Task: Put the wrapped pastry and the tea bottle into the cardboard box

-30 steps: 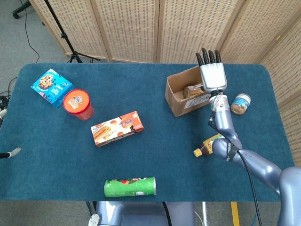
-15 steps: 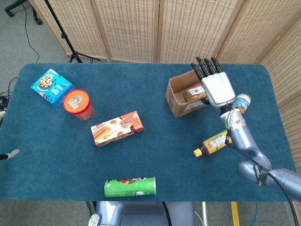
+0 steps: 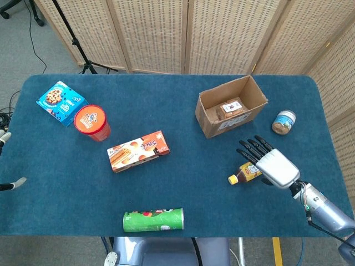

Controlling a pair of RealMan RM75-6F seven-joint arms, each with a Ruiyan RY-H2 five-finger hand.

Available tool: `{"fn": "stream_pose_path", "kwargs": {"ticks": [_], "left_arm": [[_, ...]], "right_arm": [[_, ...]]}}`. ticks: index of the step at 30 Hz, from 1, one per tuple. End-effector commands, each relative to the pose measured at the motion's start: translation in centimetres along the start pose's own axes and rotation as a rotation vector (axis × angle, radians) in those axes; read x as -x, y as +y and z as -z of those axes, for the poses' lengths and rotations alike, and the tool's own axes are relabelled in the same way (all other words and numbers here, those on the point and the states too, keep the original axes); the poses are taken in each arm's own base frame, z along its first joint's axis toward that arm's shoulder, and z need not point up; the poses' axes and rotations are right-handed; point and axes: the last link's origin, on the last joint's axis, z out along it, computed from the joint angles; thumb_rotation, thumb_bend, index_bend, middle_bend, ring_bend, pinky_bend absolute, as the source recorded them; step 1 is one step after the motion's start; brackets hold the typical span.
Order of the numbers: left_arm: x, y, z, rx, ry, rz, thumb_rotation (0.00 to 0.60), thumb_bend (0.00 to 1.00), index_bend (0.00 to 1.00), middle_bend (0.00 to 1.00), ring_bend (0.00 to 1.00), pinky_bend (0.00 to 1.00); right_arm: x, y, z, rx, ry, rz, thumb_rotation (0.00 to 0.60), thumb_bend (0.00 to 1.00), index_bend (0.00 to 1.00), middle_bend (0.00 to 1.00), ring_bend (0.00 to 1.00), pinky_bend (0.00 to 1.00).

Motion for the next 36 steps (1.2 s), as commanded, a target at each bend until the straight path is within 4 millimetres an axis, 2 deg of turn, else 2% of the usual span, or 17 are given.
{"fn": "stream_pose_path", "kwargs": {"ticks": [1,10,15,17,18,20,22,23,24,26,30,34,36], "left_arm": [[0.0,0.0,0.0,-0.001,-0.001,-0.001,0.600,0.00,0.00,0.00,0.00,0.00],[-0.1,0.0,0.0,0.006,0.004,0.004,0.600,0.00,0.00,0.00,0.00,0.00],[-0.2,-0.3,-0.1,-0.007,0.001,0.010,0.600,0.00,0.00,0.00,0.00,0.00],[-0.3,-0.4,-0.1,-0.010,0.003,0.013,0.600,0.00,0.00,0.00,0.00,0.00],[-0.3,-0.4,-0.1,-0.012,0.003,0.013,0.600,0.00,0.00,0.00,0.00,0.00],[-0.3,-0.4,-0.2,-0.013,0.001,0.013,0.600,0.00,0.00,0.00,0.00,0.00],[-0.2,-0.4,-0.2,-0.013,-0.003,0.014,0.600,0.00,0.00,0.00,0.00,0.00],[-0.2,-0.4,-0.2,-0.013,-0.004,0.014,0.600,0.00,0.00,0.00,0.00,0.00],[-0.2,-0.4,-0.2,-0.014,-0.005,0.013,0.600,0.00,0.00,0.00,0.00,0.00],[-0.2,-0.4,-0.3,-0.015,-0.005,0.014,0.600,0.00,0.00,0.00,0.00,0.00],[-0.2,-0.4,-0.4,-0.019,-0.006,0.014,0.600,0.00,0.00,0.00,0.00,0.00],[-0.1,-0.3,-0.5,-0.019,-0.011,0.012,0.600,0.00,0.00,0.00,0.00,0.00],[-0.1,-0.3,-0.6,-0.018,-0.012,0.011,0.600,0.00,0.00,0.00,0.00,0.00]], "right_arm": [[2.8,0.1,-1.1,0.028,-0.093,-0.034,0.600,0.00,0.00,0.00,0.00,0.01],[6.2,0.1,-4.2,0.052,-0.236,0.046,0.600,0.00,0.00,0.00,0.00,0.01],[7.5,0.3,-4.9,0.080,-0.261,0.052,0.600,0.00,0.04,0.01,0.00,0.01],[7.8,0.4,-5.1,0.088,-0.248,0.050,0.600,0.00,0.15,0.09,0.02,0.06],[7.9,0.5,-5.3,0.092,-0.226,0.048,0.600,0.02,0.22,0.15,0.08,0.11],[7.9,0.6,-5.5,0.096,-0.186,0.040,0.600,0.15,0.40,0.33,0.26,0.23],[7.8,0.6,-5.6,0.090,-0.137,0.015,0.600,0.42,0.59,0.52,0.45,0.37],[7.7,0.7,-5.6,0.088,-0.117,-0.002,0.600,0.48,0.62,0.56,0.49,0.41],[7.4,0.7,-5.5,0.083,-0.085,-0.023,0.600,0.55,0.65,0.61,0.54,0.44],[6.8,0.9,-5.3,0.072,-0.048,-0.035,0.600,0.60,0.67,0.65,0.58,0.45],[3.8,1.7,-4.7,0.063,0.072,-0.037,0.600,0.61,0.67,0.66,0.59,0.46],[-1.0,3.1,-4.6,0.082,0.220,-0.018,0.600,0.61,0.67,0.66,0.59,0.46],[-2.5,3.4,-4.7,0.091,0.257,-0.011,0.600,0.61,0.67,0.66,0.59,0.46]]}}
